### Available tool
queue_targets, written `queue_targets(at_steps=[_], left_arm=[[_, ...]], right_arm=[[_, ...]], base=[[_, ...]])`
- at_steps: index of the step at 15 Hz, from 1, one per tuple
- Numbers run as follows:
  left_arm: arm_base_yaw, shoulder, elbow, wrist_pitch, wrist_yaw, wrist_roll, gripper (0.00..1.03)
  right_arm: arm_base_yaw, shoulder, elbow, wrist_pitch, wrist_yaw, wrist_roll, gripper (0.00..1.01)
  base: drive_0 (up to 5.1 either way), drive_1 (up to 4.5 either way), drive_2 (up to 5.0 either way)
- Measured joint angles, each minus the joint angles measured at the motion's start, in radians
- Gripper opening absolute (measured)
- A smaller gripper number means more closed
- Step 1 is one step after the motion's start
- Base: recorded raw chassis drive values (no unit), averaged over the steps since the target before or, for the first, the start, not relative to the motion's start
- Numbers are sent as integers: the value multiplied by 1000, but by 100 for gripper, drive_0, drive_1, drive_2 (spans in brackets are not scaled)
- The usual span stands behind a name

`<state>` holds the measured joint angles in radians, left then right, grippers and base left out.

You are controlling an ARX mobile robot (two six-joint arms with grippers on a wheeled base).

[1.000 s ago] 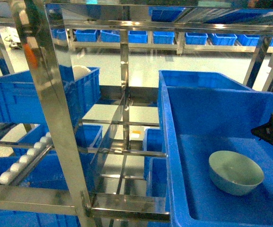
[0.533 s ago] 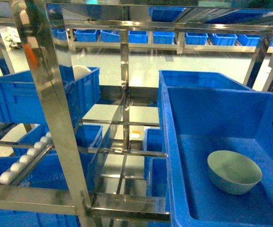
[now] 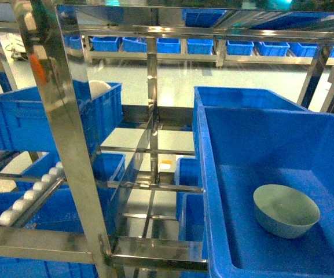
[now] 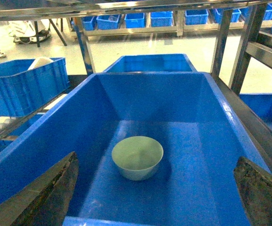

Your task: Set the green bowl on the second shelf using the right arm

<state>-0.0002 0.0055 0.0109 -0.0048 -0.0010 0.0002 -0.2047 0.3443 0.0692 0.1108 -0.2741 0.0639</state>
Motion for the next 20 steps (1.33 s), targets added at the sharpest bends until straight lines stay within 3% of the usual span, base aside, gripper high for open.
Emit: queue_targets(at_steps=[1,2,7,8,10,11,12,14,15,20], left_arm=[[0,0,0,0,0,0,98],[0,0,0,0,0,0,98],[0,0,0,0,0,0,98],[0,0,0,0,0,0,98],[0,0,0,1,0,0,98],[0,0,0,0,-1,0,98],[0,0,0,1,0,0,98],[0,0,0,1,0,0,98],[0,0,0,0,0,0,98],[0,0,0,0,0,0,98]], right_arm=[[-38,-157,0,-146,-31,4,98],[-43,-242,0,-222,-32,9,98],[-38,-243,1,-208,-25,12,98],[-15,-281,-35,-111,35,-11,90],[78,-337,-55,-114,151,-45,61],[180,-338,-55,-115,247,-50,48],[211,-338,-56,-115,254,-57,33],[204,-338,-56,-116,272,-57,5],[204,-338,-56,-115,272,-61,2],[204,-338,-56,-115,272,-61,2]], base=[[0,0,0],[0,0,0],[0,0,0],[0,0,0],[0,0,0],[0,0,0],[0,0,0],[0,0,0],[0,0,0],[0,0,0]])
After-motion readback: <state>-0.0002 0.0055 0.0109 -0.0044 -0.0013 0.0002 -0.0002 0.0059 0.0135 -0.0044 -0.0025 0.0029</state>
